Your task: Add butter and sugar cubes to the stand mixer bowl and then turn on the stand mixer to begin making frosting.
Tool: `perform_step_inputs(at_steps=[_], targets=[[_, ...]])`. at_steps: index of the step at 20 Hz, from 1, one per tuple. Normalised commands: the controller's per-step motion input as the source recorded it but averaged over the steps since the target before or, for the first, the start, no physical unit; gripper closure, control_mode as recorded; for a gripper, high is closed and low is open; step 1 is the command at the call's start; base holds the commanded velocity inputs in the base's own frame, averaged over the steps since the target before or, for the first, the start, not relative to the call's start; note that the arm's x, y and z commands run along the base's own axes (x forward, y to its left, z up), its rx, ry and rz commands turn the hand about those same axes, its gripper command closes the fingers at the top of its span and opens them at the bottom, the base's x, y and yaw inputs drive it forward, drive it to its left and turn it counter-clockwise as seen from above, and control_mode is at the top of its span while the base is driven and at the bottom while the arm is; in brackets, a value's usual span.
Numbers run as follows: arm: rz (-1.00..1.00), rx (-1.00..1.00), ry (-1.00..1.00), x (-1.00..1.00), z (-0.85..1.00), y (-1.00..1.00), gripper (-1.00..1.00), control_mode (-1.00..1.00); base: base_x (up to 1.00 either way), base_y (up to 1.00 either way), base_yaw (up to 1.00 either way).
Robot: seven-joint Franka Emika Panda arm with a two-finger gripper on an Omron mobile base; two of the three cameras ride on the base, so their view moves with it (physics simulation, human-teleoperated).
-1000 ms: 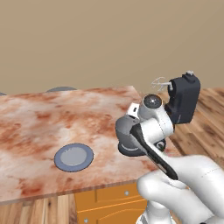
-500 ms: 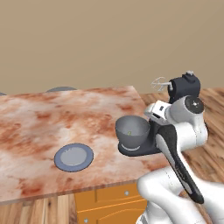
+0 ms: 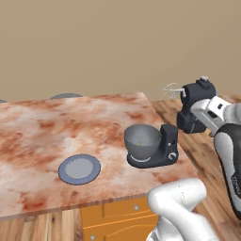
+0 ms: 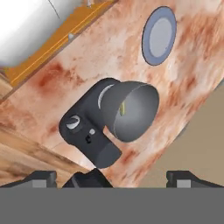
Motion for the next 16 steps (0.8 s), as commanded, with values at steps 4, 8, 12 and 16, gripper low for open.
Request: perform_step_inputs(at_steps=[4,8,12,16], targets=[[0.0,0.17,-0.13,-0.24,0.01,-0.89,-1.0,-1.0,0.0,0.0,0.0],[0.0,0.12,-0.11,-0.03,0.0,-0.8,-1.0,-1.0,0.0,0.0,0.0],[0.02,0.1,-0.13,0.0,0.0,-0.59,-1.0,-1.0,0.0,0.0,0.0],[0.05,0.11,-0.04,0.0,0.0,-0.57,-1.0,-1.0,0.0,0.0,0.0]])
